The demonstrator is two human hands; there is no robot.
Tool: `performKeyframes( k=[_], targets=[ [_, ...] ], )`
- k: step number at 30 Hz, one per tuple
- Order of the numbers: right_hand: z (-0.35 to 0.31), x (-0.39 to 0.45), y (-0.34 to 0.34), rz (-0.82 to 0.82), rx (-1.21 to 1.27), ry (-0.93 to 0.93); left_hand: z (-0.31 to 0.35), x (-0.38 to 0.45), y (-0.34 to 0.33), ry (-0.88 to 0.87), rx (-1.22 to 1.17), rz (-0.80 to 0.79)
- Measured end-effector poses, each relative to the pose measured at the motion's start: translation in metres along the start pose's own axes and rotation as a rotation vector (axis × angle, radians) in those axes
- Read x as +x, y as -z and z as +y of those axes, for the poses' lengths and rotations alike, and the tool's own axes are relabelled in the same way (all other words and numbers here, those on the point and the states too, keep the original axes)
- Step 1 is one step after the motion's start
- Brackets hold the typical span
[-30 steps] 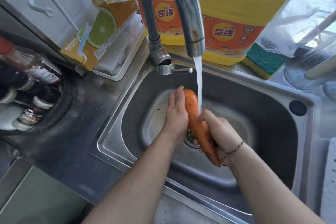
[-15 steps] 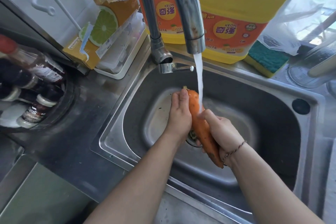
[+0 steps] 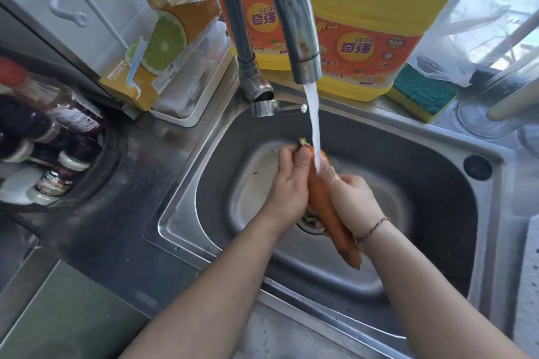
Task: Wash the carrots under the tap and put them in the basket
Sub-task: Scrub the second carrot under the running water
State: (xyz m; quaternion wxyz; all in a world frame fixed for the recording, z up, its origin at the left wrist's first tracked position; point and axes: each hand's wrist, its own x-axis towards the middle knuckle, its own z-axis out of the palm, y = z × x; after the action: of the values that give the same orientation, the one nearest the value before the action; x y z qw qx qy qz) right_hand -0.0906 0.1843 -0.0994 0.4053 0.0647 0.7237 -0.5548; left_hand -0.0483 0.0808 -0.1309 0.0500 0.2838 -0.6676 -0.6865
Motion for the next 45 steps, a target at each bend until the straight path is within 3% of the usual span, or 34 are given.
performKeyframes(
  k=[3,7,11,16,21,30,36,42,45],
  targets=[
    [0.008,-0.002,0.006,-0.126,-0.042,0.1,0.005,0.009,0.011,0.008,-0.017,0.005],
    [0.009,-0.005,0.017,-0.262,-0.065,0.076,0.003,0.013,0.021,-0.016,0.086,-0.03],
    [0.004,-0.001,0.014,-0.188,-0.204,0.053,0.004,0.01,0.025,-0.051,0.129,-0.121],
    [0.006,0.001,0.022,-0.133,-0.263,0.067,0.005,0.022,0.046,0.007,-0.113,-0.248],
    [-0.002,0.003,0.023,-0.161,-0.229,0.066,0.013,0.033,0.055,-0.072,0.042,-0.231],
    [0.006,0.007,0.026,-0.247,-0.055,0.064,0.016,0.039,0.056,-0.035,-0.026,-0.207],
    [0.011,0.014,0.021,-0.274,-0.143,0.017,0.01,0.039,0.052,-0.006,0.006,-0.158],
    [0.018,0.01,0.03,-0.521,0.161,0.042,0.007,0.042,0.053,0.057,-0.065,-0.071],
    [0.018,0.011,0.025,-0.372,0.012,0.063,0.008,0.043,0.054,0.058,-0.048,-0.09]
  ],
)
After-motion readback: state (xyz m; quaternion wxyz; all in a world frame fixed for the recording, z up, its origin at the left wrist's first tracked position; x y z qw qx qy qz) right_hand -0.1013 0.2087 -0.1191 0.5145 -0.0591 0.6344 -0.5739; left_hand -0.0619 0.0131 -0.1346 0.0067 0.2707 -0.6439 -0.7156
